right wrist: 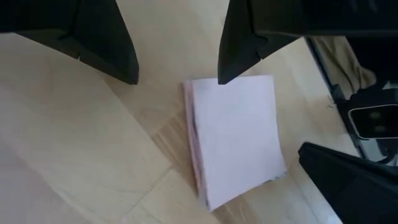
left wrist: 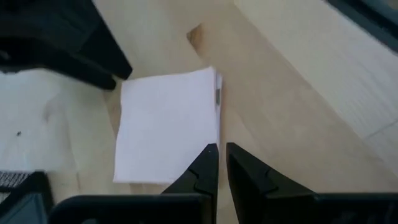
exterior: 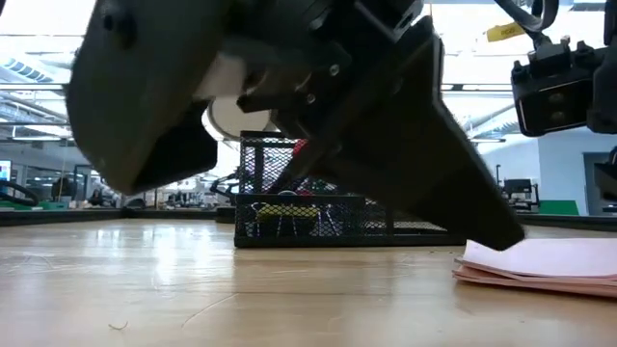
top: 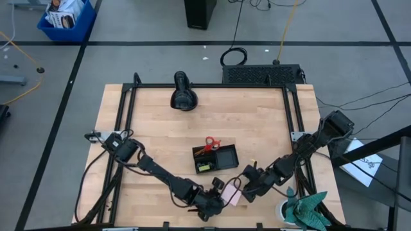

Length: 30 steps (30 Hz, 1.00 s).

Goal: Pick and place office supplies into organizer
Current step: Put the sticky note into the desk organizer

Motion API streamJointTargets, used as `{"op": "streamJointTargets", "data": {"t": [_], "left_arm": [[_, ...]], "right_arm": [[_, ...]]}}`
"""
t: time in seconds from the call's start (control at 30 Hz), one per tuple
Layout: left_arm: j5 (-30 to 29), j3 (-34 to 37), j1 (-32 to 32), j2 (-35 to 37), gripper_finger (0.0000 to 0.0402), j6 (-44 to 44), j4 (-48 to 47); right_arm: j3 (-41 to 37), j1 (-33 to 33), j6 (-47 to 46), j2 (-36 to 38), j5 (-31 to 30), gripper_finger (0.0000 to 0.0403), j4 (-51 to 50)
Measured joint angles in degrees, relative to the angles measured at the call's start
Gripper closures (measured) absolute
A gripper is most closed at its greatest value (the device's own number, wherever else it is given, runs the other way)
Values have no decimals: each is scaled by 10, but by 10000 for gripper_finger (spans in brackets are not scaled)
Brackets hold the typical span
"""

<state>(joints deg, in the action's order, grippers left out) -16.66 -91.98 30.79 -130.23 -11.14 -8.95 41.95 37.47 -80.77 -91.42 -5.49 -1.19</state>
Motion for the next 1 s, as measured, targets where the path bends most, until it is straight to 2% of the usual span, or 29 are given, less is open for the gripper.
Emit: {"op": "streamJointTargets", "data": {"t": [0.5, 1.0], "left_arm": [[81, -1, -37, -17, 364, 33, 7], [77, -1, -40, -17, 364, 33, 7]], "right_arm": [[-1, -23, 24, -9, 26, 190, 28], [-1, -30, 56, -32, 68, 198, 90]]}}
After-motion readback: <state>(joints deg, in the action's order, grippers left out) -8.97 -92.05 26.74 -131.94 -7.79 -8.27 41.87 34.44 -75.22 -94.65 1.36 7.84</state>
